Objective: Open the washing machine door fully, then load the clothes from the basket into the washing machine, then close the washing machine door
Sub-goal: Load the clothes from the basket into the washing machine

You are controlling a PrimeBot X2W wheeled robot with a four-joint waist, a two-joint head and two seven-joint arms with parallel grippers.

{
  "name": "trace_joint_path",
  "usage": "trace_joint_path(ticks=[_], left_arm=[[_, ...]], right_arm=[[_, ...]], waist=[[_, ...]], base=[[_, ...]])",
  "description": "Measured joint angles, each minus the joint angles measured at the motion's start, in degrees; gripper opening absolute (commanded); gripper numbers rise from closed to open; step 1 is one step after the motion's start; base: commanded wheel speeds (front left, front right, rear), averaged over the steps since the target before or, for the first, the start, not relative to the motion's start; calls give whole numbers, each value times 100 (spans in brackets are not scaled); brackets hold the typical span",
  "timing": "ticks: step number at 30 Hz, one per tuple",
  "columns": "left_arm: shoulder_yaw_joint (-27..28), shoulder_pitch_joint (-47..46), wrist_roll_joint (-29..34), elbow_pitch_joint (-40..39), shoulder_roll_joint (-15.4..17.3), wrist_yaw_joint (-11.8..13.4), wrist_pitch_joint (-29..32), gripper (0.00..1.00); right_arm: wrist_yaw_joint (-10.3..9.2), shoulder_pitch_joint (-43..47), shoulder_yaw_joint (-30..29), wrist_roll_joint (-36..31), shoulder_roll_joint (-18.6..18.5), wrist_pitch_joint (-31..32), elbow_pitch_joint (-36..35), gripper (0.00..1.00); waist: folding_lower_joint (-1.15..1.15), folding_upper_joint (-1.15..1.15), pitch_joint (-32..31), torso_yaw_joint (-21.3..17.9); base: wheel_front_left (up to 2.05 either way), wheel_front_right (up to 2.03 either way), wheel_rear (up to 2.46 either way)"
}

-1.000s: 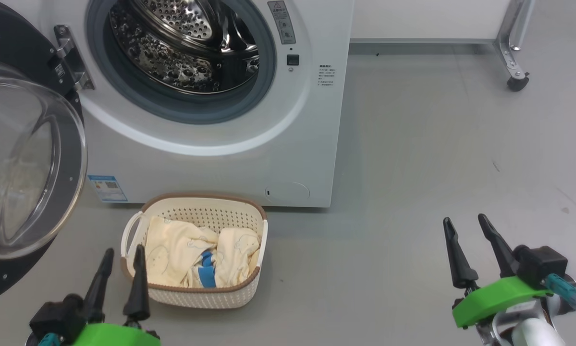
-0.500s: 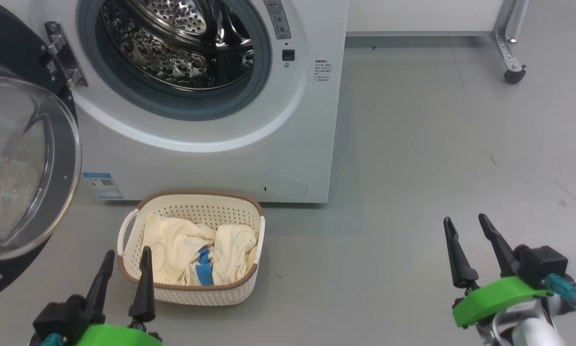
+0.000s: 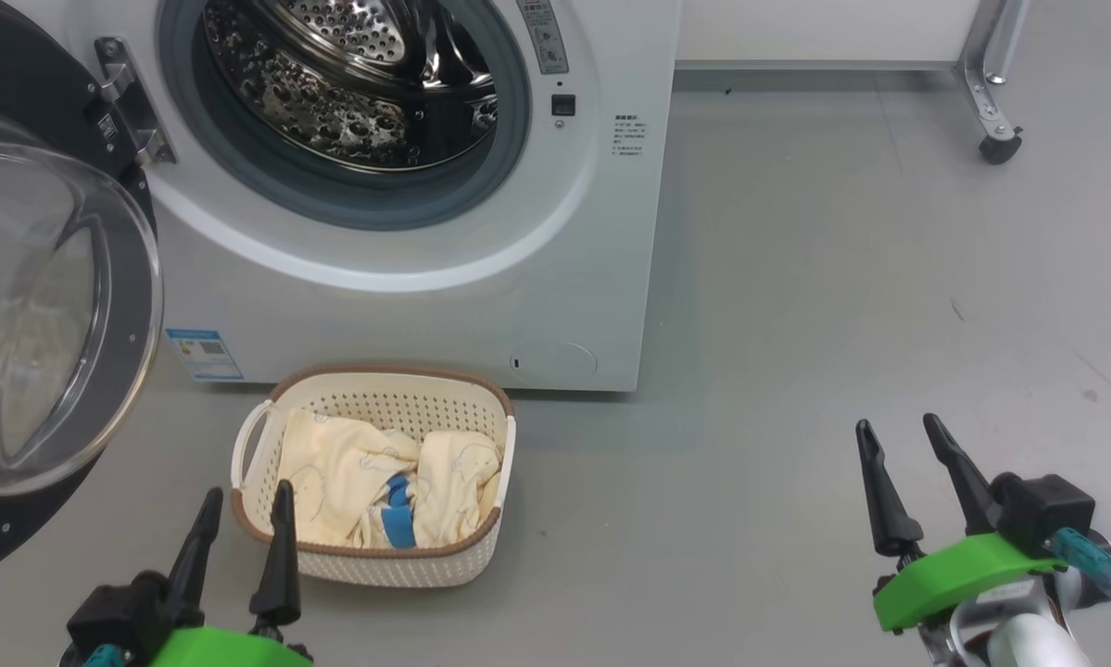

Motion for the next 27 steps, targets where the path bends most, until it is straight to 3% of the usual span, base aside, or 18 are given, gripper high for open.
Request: trace_joint_path(ticks=[27], left_arm=[[-79, -1, 55, 53, -9, -1, 0, 100]], right_arm=[[0, -1, -1, -19, 0, 0, 32, 100]], waist=[[0, 0, 15, 57]], base=[[0, 0, 0]])
